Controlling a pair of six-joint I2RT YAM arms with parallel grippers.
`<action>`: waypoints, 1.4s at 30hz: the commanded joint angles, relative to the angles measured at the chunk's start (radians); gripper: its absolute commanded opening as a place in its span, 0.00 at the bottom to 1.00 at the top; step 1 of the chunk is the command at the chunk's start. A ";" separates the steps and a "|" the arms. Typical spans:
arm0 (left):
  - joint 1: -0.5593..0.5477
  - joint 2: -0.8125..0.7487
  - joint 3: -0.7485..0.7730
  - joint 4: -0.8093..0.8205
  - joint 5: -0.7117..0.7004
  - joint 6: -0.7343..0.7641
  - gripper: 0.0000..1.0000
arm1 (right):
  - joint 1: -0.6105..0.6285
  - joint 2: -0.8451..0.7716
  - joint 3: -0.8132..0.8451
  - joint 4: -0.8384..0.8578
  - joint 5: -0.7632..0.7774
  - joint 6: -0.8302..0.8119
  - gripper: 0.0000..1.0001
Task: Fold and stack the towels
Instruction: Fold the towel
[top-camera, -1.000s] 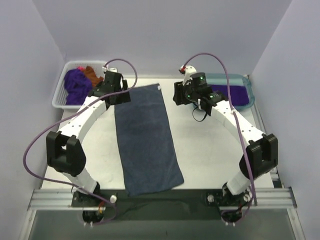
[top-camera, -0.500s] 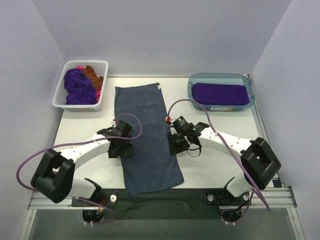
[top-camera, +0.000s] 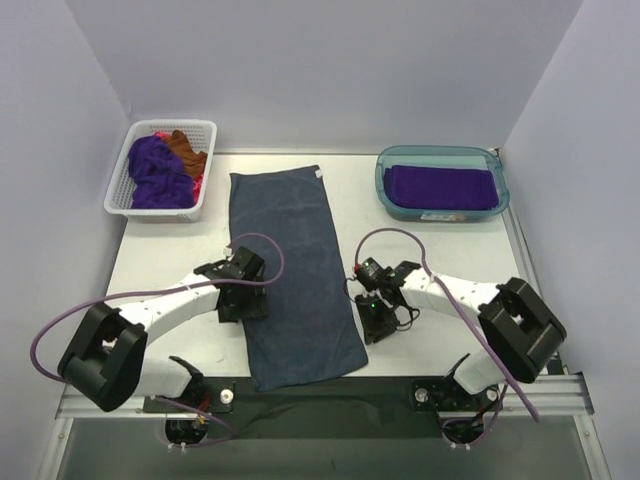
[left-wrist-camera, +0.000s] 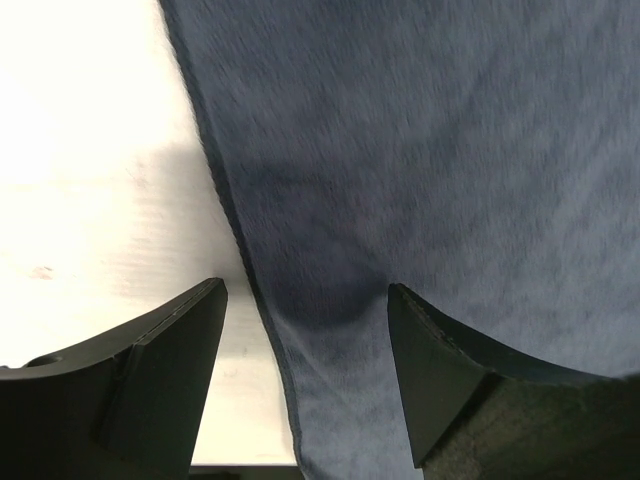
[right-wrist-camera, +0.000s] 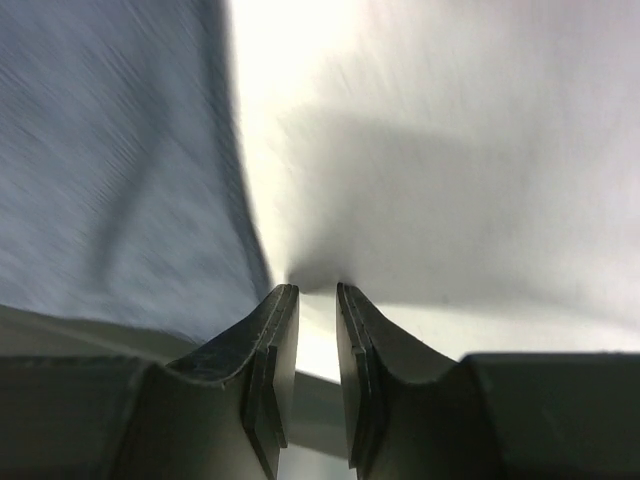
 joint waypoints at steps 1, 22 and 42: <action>-0.030 -0.047 -0.023 -0.067 0.075 -0.026 0.76 | 0.029 -0.094 -0.056 -0.140 0.036 0.047 0.23; 0.115 0.315 0.413 0.070 -0.034 0.126 0.70 | -0.011 0.498 0.715 0.014 0.185 -0.289 0.38; -0.096 0.087 0.043 -0.016 0.249 -0.013 0.74 | 0.016 0.041 0.051 -0.084 0.012 -0.110 0.43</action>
